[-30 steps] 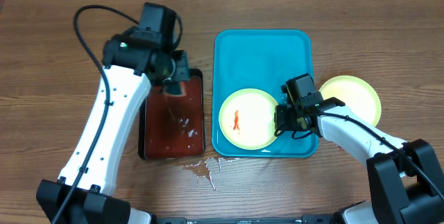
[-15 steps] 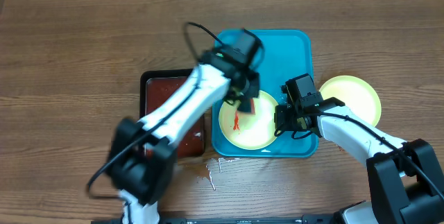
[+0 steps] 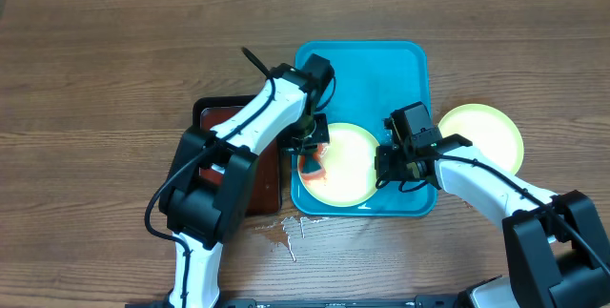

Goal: Clean dirty plates on tray and stack at the side
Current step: 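Scrub the yellow plate with the sponge while right gripper holds its rim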

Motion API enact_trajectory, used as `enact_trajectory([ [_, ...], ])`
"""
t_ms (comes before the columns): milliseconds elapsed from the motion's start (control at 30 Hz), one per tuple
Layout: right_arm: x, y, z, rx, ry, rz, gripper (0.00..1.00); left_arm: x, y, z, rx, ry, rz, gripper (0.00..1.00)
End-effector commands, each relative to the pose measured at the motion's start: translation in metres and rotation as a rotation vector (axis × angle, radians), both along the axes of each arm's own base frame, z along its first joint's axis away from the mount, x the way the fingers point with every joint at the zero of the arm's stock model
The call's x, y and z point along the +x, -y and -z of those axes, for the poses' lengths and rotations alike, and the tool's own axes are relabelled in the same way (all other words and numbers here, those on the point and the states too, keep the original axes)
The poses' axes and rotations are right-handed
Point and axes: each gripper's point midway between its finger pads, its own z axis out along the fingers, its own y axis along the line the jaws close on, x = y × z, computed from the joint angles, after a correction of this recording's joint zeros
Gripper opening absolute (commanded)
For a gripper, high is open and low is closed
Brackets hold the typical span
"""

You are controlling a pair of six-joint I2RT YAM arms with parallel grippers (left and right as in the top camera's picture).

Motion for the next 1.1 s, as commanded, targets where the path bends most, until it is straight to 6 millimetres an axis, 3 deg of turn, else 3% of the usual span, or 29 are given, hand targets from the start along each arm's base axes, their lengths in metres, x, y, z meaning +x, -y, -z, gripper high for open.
enact_trajectory([
  [0, -0.007, 0.007, 0.011, -0.045, -0.032, -0.004, 0.07, 0.008, 0.003, 0.008, -0.024, 0.029, 0.111, 0.04],
  [100, -0.007, 0.007, 0.011, -0.045, -0.033, -0.004, 0.07, -0.001, 0.039, 0.005, -0.167, 0.016, 0.191, 0.04],
  [233, -0.008, 0.008, 0.011, -0.046, -0.036, -0.004, 0.07, -0.016, 0.072, 0.009, -0.254, -0.011, 0.242, 0.04],
  [367, -0.008, 0.008, 0.011, -0.046, -0.036, -0.004, 0.07, -0.029, 0.091, 0.008, -0.327, -0.048, 0.266, 0.04],
  [467, -0.008, 0.008, 0.011, -0.046, -0.036, -0.003, 0.07, -0.036, 0.093, 0.006, -0.348, -0.082, 0.264, 0.04],
  [600, -0.008, 0.008, 0.011, -0.046, -0.036, -0.003, 0.07, -0.046, 0.08, 0.008, -0.288, -0.126, 0.267, 0.04],
  [767, -0.008, 0.008, 0.011, -0.046, -0.036, -0.003, 0.07, -0.045, 0.037, 0.016, -0.074, -0.133, 0.239, 0.04],
  [833, -0.008, 0.008, 0.011, -0.046, -0.036, -0.003, 0.07, -0.041, 0.013, 0.018, 0.058, -0.117, 0.214, 0.04],
  [867, -0.008, 0.008, 0.011, -0.046, -0.035, -0.003, 0.07, -0.034, -0.013, 0.018, 0.206, -0.078, 0.204, 0.04],
  [1067, -0.008, 0.008, 0.011, -0.046, -0.036, -0.003, 0.07, -0.014, -0.046, 0.011, 0.394, 0.012, 0.208, 0.04],
])
